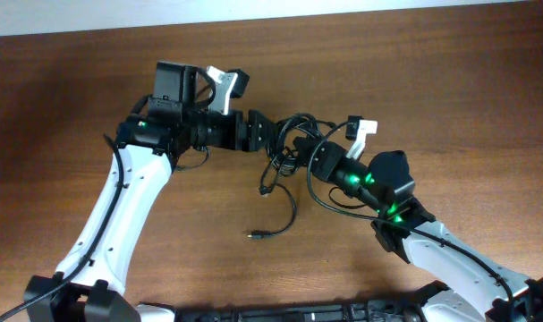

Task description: Untangle cables

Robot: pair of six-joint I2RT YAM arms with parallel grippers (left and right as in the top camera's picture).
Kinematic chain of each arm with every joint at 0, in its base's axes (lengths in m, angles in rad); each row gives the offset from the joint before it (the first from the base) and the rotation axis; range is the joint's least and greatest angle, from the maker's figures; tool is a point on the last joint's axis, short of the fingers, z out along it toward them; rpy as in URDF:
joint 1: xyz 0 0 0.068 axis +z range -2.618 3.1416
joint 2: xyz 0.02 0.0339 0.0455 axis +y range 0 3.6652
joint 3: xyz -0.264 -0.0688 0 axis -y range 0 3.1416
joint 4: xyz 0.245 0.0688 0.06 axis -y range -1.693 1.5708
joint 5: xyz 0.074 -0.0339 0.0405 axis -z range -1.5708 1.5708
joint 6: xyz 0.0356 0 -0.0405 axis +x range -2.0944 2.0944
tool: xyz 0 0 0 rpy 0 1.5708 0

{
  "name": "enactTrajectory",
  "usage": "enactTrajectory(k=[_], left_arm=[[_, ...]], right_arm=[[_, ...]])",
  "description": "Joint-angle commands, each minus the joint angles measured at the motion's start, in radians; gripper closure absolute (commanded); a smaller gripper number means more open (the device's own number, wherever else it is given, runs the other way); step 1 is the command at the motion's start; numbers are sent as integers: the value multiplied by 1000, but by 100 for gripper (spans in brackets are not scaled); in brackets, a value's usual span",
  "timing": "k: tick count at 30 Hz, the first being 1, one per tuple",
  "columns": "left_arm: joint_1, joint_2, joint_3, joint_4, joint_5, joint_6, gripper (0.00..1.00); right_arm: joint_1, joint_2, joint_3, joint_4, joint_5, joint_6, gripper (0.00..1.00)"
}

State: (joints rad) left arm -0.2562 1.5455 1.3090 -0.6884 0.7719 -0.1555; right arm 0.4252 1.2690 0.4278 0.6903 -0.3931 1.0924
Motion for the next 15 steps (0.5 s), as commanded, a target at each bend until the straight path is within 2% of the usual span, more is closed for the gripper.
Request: enactTrajectory(k=[1,6,7,9,10,11,12,13,14,15], left_arm=[[-10,-14,8,4,130,108,26],[46,-14,8,33,132,100,20],[47,-14,8,32,163,100,20],[5,-14,7,11,122,105,21],[-24,-14,6,10,97,108,27],[-50,-14,6,10,95,134,39],[-58,-14,6,3,95,158,55],[-51,-14,6,-4,92,157,85],[-29,-14,6,-6,92,157,100],[-3,-14,6,-6,93,157,100]], right_arm=[[6,-6,12,2,-13,-24,93],[5,-6,12,-51,-10,-90,93],[6,-6,12,-39,-14,-90,93],[6,-6,12,34,-61,-90,93],[6,-6,12,76,-85,-90,93],[6,-6,12,92,-93,-90,93],[6,-6,12,92,-93,-90,93],[6,-6,12,92,-93,-90,93],[5,-6,12,90,-93,-90,93],[5,-6,12,84,-93,-91,93]])
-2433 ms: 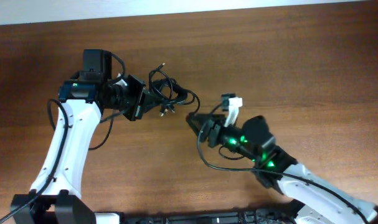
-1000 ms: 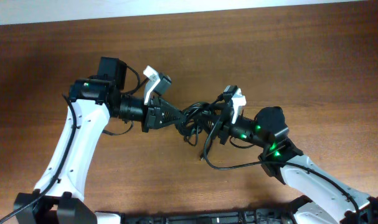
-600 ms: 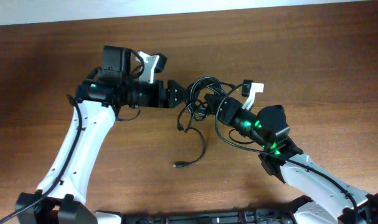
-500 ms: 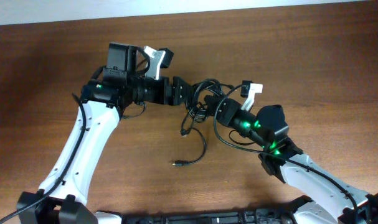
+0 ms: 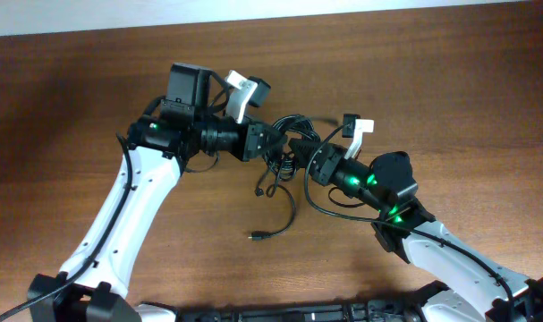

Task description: Untangle cables

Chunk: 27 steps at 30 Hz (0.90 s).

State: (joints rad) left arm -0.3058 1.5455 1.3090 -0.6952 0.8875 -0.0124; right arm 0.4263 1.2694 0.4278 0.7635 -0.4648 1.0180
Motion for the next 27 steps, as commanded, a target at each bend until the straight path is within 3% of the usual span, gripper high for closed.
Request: enactTrajectory(k=[1,3,4,5,8,9,13,16,20,25,27], left_arm=[[79,-14,6,1,-15,14,100],[122,-14,6,-2,-21,71,100],[124,-14,6,-10,-71,101,100],[124,-14,6,-24,-157,101,100],[97,-14,6,-44,-170,120,100],[70,-14,6,-44,-170,120,100],[-26,-14,6,-43,-170,124,100],[-35,-14,6,-55,-61,174,100],[-34,-14,6,-216,69,360,100],[-59,-14,6,-241,148,391,100],[-103,-14,6,-263,137,412,92]], right_arm=[[4,-6,12,-8,-21,-20,83],[-1,-6,12,-45,-54,-19,37],[-25,-6,12,24,-183,-18,14],[-42,-6,12,83,-273,-14,10],[-6,-6,12,184,-185,64,13],[17,-6,12,184,-109,83,23],[71,-5,12,83,76,98,46],[71,-4,12,60,164,98,50],[68,-4,12,59,187,126,51],[68,-4,12,59,186,154,73],[68,-4,12,59,186,154,81]])
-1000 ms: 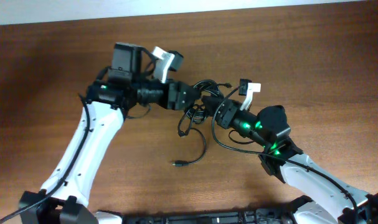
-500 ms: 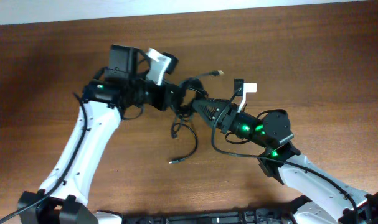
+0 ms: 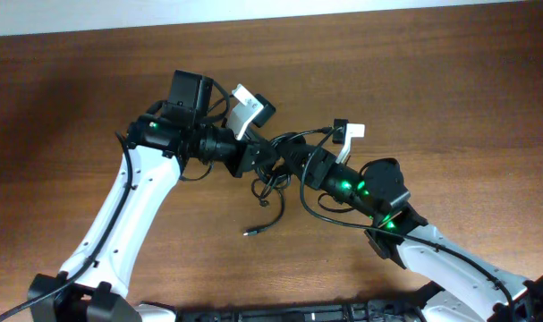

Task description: Untangle cables

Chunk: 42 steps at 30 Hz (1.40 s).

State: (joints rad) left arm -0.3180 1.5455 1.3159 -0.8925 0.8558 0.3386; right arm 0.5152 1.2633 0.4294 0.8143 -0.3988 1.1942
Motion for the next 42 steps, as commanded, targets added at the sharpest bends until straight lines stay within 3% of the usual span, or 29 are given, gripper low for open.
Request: enactTrajectory(k=[1,2,3,4,6,8,10,12,14,15,16,17,19,20,21,22,23,24,25,26,27,28,29,30,32,35,38,42], left_arm=[[-99,-14,-1,-89,160,61,91],[-97,-14,-1,-137,150,85,83],[-90,-14,0,-153,150,98,72],[-58,-18,0,-153,150,98,49],[28,-27,2,-154,151,97,43],[86,-27,2,-167,151,93,58],[90,-26,2,-161,137,94,49],[90,-26,2,-155,87,93,36],[90,-26,2,-120,86,93,4],[90,-26,2,-89,53,57,1],[90,-26,2,-29,-82,-101,1],[90,-26,2,21,-262,-288,1],[90,-26,2,58,-510,-561,1],[90,-25,1,69,-521,-570,1],[90,-19,-1,69,-520,-573,8],[90,-3,-11,69,-520,-622,23],[89,25,-30,69,-520,-704,28],[84,60,-46,69,-518,-793,18],[68,117,-61,74,-485,-854,1],[48,173,-62,71,-458,-854,29],[34,210,-63,69,-438,-890,48],[20,244,-65,69,-422,-937,55],[-9,303,-66,67,-414,-1010,69],[-30,344,-66,66,-414,-1055,70],[-57,387,-66,68,-414,-1111,61],[-106,439,-68,84,-438,-1227,58],[-117,453,-68,161,-438,-1251,53],[-168,454,-71,165,-510,-1271,67]], right_arm=[[-31,2,10,8,119,-22,85],[-53,2,10,8,113,-21,96],[-64,2,10,8,99,-22,96],[-76,2,10,8,69,-22,96],[-93,2,10,12,41,-21,96],[-99,2,10,12,36,-21,96],[-99,2,10,11,42,-21,96],[-85,2,10,-30,167,-30,96],[-21,30,11,-172,409,-279,96],[17,74,15,-172,421,-366,91],[38,97,34,-184,402,-388,28],[48,93,65,-235,401,-476,1],[35,46,167,-471,422,-583,2],[19,12,226,-625,445,-597,1],[-16,-31,290,-798,476,-596,1],[-57,-72,326,-901,483,-596,1],[-96,-117,331,-951,483,-596,1],[-127,-153,331,-988,482,-596,2],[-150,-175,331,-1022,482,-596,1],[-158,-178,331,-1052,483,-596,2],[-158,-178,331,-1078,482,-596,1],[-158,-178,331,-1103,483,-596,1],[-158,-178,331,-1126,483,-596,1],[-158,-178,331,-1134,483,-596,1],[-158,-177,331,-1136,483,-596,1],[-158,-177,331,-1138,483,-596,2],[-158,-177,331,-1152,483,-596,1],[-158,-177,331,-1152,482,-596,2]])
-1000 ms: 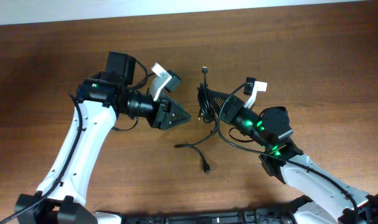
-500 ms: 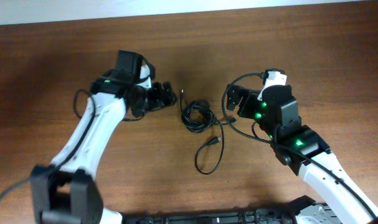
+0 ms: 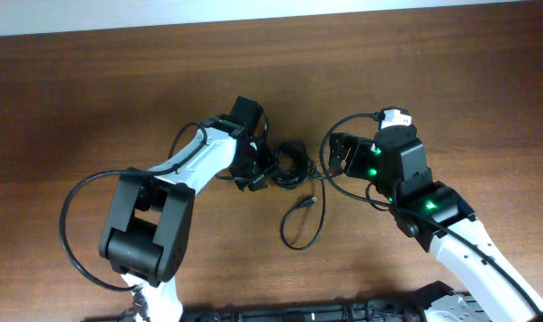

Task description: Untangle cables

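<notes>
A black cable [image 3: 290, 166] lies bunched in a knot at the middle of the table. One strand runs down from it into a loop [image 3: 303, 240], ending in a plug [image 3: 308, 203]. My left gripper [image 3: 260, 172] points down at the knot's left edge and appears shut on it, though the wrist hides its fingertips. To the right of the knot, a small gap away, my right gripper [image 3: 334, 156] has its jaws spread and nothing between them.
The brown wooden table [image 3: 92, 107] carries nothing else. The arms' own black supply cables arc beside each arm, one at the left [image 3: 70, 210] and one over the right wrist [image 3: 347, 121].
The left arm has swung round and now points down at the knot on the table. The right gripper has let go and pulled back right. The loose strand lies further right, in a loop.
Both grippers first held the knot between them at mid-table, with a strand trailing down to a plug. They then closed in on each other and shifted left. Now the knot lies on the table at the left gripper, and the right gripper is off it.
</notes>
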Robot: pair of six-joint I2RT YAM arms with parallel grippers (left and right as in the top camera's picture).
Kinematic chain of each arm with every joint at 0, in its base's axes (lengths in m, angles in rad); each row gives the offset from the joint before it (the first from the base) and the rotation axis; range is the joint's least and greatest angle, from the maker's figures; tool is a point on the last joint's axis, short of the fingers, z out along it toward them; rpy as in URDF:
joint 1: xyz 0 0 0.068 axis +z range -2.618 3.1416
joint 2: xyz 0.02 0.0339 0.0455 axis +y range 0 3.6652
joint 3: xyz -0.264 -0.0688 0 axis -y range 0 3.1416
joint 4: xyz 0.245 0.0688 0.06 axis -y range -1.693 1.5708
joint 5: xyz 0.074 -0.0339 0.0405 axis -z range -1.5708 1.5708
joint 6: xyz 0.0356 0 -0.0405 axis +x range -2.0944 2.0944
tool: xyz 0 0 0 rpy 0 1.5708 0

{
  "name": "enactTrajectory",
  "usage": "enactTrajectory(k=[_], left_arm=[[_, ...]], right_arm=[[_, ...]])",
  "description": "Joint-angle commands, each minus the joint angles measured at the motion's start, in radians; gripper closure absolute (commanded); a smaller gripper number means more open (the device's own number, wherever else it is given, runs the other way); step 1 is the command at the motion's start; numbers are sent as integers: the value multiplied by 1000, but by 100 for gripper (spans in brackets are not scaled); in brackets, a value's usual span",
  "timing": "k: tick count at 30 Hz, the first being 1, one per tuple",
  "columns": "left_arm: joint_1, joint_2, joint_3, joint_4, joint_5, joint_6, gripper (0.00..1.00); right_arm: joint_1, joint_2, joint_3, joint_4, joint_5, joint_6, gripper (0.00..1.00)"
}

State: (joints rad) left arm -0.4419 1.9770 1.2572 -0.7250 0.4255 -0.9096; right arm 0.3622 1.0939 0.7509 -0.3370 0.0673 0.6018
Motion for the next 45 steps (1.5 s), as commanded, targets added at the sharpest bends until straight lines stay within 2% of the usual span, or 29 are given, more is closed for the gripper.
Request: enactTrajectory(k=[1,2,5,7,10,14,15,16,17,18,21,24,25,26,27,28,29,30,31,32,33,34,35,36,37,41,43,45], left_arm=[[-74,22,-12,-1,-132,-51,69],[-113,23,-13,-1,-209,-117,75],[-169,99,-13,11,-241,-175,78],[-168,171,-13,38,-167,-174,98],[-98,105,-9,-3,-177,35,100],[64,-204,-9,-43,-186,772,100],[79,-277,-9,-47,-186,878,100],[83,-386,-9,-47,-186,992,100],[81,-454,-9,-51,-186,1049,100],[81,-512,-9,-51,-185,1087,100],[81,-642,-9,-59,-134,1152,100],[81,-670,-9,-80,3,1187,100],[81,-670,-9,-82,24,1196,100],[81,-670,-9,-83,24,1196,100],[81,-670,-9,-82,24,1194,100],[81,-670,-9,-78,23,1166,96],[84,-670,-9,-72,23,1135,69],[86,-670,-9,-69,8,1084,33],[90,-670,-9,-69,-55,970,18],[93,-670,-9,-69,-114,810,13],[93,-670,-10,-75,-163,632,14],[93,-670,-10,-90,-205,474,23],[93,-670,-11,-103,-224,344,26],[93,-668,-13,-106,-224,251,39],[93,-667,-15,-106,-220,213,48],[93,-666,-63,-94,-134,213,50],[92,-666,-109,-33,-67,213,51],[92,-666,-146,-19,-46,213,66]], right_arm=[[-5,-8,10,-4,16,-3,2],[-5,-8,10,-13,16,-3,1],[-5,-8,10,-33,-14,-3,1],[-5,-8,10,-34,-53,-3,1],[-5,-8,10,-42,-64,-2,1],[-5,-7,9,-42,-124,-3,1],[-5,-1,9,-40,-143,-7,1],[-4,21,9,-5,-294,-96,1],[-3,59,9,44,-455,-166,1],[-3,93,9,79,-528,-185,0],[-3,256,9,350,-843,-229,5],[-3,359,10,619,-930,-239,9],[-3,369,10,682,-997,-238,14],[-3,369,10,728,-1028,-238,29],[-3,369,10,755,-1028,-227,59],[-3,369,10,753,-1028,-220,95],[-3,369,10,755,-1016,-152,96],[-3,369,10,765,-984,-64,96],[-3,368,10,776,-925,15,96],[-3,368,10,803,-892,59,96],[-3,368,10,848,-889,69,96],[-3,369,10,883,-889,69,96],[-3,368,10,895,-889,70,96],[-3,368,10,895,-890,92,96],[-3,368,10,895,-890,95,96],[-3,368,10,904,-859,141,96],[-3,368,10,917,-860,141,96],[-3,368,10,922,-860,143,96]])
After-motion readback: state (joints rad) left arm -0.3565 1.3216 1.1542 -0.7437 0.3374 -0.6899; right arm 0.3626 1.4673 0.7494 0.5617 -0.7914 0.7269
